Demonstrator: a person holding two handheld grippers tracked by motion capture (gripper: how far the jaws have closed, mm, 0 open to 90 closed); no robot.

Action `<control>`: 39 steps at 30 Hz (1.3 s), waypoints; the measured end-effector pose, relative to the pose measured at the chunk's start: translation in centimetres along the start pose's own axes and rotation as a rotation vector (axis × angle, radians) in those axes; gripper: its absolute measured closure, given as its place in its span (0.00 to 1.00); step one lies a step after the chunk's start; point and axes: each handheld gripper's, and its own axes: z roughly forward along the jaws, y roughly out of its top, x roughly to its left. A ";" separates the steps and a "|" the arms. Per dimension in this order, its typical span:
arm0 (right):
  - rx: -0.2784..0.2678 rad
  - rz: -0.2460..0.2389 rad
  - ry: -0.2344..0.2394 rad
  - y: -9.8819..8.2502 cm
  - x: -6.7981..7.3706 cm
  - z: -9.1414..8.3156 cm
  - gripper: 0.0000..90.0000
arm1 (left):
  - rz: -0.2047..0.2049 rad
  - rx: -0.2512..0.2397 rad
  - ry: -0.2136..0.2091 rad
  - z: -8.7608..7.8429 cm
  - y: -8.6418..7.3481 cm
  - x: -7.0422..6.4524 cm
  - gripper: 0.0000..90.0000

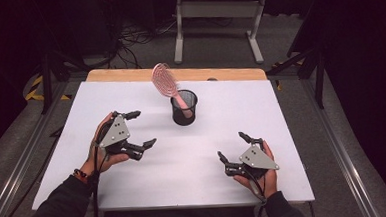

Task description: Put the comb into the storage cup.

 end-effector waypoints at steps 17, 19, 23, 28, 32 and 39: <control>0.001 -0.019 0.015 0.2 0.3 0.0 0.13 | 0.020 0.025 -0.007 -1.8 -1.4 -1.5 0.05; 0.004 -0.021 0.019 0.2 0.3 0.0 0.13 | 0.024 0.032 -0.008 -2.0 -1.6 -1.5 0.05; 0.002 -0.028 0.028 0.3 0.6 0.0 0.13 | 0.032 0.030 0.001 -2.5 -1.9 -1.7 0.05; 0.004 -0.041 0.038 0.4 0.9 0.1 0.13 | 0.026 0.042 0.005 -3.0 -2.5 -1.7 0.05; -0.003 -0.039 0.033 0.5 0.9 0.0 0.13 | 0.022 0.051 0.014 -3.3 -3.1 -1.8 0.05; -0.001 -0.034 0.032 0.4 0.8 0.0 0.13 | 0.011 0.051 0.044 -4.0 -4.2 -1.8 0.06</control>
